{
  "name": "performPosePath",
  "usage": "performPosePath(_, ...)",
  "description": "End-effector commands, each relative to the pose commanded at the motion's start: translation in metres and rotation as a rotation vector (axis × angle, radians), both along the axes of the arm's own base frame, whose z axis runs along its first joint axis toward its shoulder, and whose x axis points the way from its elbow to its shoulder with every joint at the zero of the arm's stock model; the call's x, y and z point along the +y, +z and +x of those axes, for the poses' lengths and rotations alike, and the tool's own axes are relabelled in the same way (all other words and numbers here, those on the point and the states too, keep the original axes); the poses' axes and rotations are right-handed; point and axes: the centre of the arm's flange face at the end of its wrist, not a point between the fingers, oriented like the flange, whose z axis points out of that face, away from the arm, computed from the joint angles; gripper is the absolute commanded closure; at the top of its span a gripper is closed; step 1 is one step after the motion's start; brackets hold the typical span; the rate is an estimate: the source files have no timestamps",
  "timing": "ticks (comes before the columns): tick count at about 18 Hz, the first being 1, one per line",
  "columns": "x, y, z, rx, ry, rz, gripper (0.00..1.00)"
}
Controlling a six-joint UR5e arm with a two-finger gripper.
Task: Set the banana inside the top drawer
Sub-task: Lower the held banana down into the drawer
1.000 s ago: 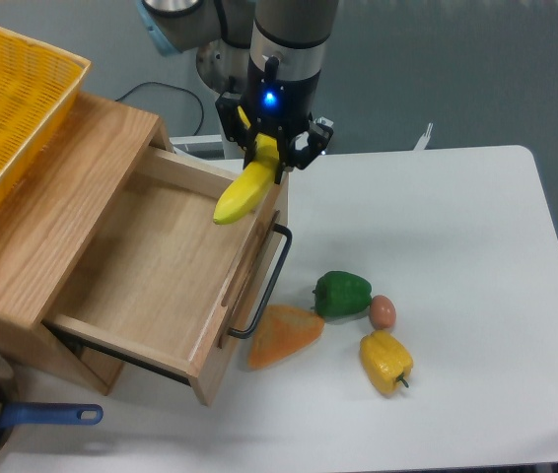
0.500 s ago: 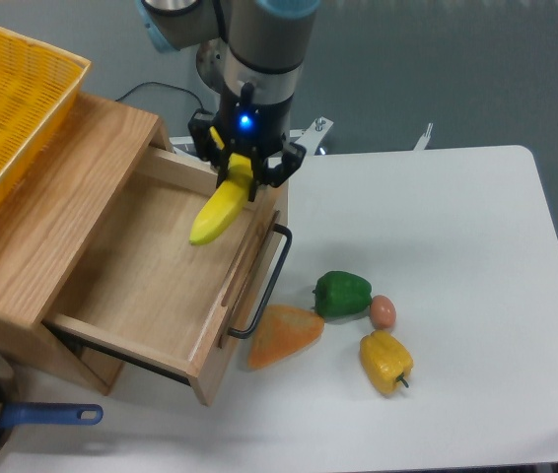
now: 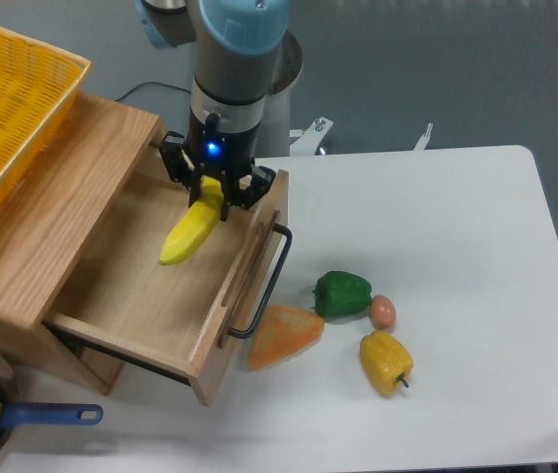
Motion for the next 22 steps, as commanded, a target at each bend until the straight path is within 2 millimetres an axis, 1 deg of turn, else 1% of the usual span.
performPosePath(4,0.008,-0.010,0.005,-0.008,0.015,-0.016,0.59)
performPosePath(7,0.009,-0.017,0.003,-0.028,0.085,-0.039,0.59)
performPosePath(9,0.009,-0.023,0.005,-0.033,0.083,-0.045,0.59)
performPosePath(15,0.011,-0.027,0.004,-0.036,0.083,-0.048,0.58)
performPosePath(18,0.016,-0.030,0.008,-0.036,0.073,-0.050,0.55)
performPosePath(22,0.016,-0.029,0.010,-0.036,0.071,-0.049,0.55)
